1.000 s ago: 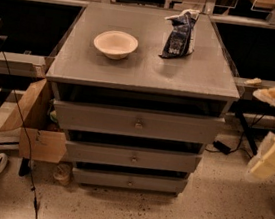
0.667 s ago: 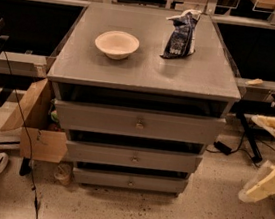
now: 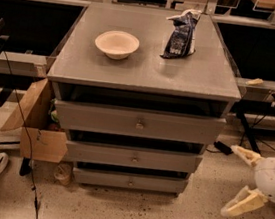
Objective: Open bottom drawer
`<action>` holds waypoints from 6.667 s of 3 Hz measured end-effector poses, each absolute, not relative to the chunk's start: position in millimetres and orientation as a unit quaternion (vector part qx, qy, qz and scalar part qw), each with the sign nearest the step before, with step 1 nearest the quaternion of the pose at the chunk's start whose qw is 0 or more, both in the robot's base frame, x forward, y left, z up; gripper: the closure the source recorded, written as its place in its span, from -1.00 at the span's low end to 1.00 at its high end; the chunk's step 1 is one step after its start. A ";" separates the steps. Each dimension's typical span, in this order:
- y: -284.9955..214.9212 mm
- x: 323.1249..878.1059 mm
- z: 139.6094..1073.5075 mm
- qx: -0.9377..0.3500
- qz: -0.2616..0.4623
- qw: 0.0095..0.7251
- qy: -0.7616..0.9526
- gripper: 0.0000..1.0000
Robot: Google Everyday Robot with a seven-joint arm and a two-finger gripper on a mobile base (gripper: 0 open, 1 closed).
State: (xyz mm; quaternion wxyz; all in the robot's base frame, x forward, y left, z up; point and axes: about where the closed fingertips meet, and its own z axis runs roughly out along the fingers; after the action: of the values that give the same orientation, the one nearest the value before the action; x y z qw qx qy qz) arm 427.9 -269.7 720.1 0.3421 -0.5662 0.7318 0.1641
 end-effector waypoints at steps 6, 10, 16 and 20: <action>-289.2 444.4 491.2 -0.554 0.212 0.381 0.709 -1.00; -222.7 436.8 438.0 -0.546 0.193 0.425 0.696 -1.00; -151.0 511.7 304.9 -0.534 0.196 0.390 0.724 -1.00; -184.1 605.4 246.4 -0.497 0.161 0.375 0.765 -1.00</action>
Offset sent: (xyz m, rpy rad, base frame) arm -0.0003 0.0014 -0.0260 0.0310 0.0334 0.0087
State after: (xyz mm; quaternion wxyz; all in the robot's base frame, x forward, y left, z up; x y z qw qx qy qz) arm 605.4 -184.1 246.4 0.3753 -0.4975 0.7653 0.1613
